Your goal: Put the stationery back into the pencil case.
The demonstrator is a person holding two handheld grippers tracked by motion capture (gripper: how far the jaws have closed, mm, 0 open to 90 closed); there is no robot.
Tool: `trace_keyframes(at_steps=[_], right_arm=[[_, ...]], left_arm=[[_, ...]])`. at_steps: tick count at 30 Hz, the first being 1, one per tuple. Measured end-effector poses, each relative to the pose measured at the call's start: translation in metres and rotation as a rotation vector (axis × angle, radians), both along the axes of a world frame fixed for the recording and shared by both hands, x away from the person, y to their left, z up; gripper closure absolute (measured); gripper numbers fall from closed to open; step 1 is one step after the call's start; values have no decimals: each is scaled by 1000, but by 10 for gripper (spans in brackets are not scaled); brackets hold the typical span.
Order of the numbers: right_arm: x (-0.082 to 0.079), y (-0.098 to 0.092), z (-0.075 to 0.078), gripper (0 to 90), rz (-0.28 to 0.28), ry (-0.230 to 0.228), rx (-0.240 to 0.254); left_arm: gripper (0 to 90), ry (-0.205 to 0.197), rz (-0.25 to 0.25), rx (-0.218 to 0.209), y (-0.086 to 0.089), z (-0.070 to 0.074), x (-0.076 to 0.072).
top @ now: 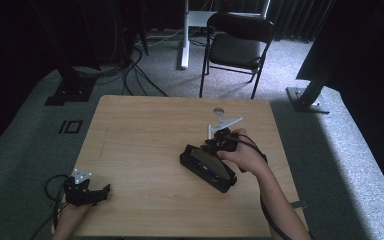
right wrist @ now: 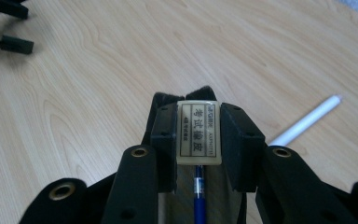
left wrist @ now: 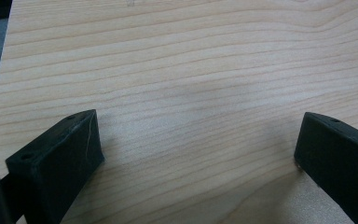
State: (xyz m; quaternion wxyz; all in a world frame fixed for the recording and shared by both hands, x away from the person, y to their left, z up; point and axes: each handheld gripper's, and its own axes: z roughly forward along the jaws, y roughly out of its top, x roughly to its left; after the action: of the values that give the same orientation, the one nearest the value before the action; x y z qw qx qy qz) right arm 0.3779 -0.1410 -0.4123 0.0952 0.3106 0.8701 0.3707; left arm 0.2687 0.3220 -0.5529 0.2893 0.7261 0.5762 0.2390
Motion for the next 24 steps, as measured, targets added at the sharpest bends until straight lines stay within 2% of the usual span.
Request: trace_keyframes(at_steps=[4, 13, 24], right_arm=[[2, 0, -5, 681, 5, 8, -9], [5, 1, -24, 682, 11, 63, -38], [10, 9, -44, 681, 18, 104, -92]], left_arm=[[9, 1, -1, 1, 0, 0, 0], [9, 0, 0, -1, 0, 0, 0], [9, 1, 0, 0, 0, 0, 0]])
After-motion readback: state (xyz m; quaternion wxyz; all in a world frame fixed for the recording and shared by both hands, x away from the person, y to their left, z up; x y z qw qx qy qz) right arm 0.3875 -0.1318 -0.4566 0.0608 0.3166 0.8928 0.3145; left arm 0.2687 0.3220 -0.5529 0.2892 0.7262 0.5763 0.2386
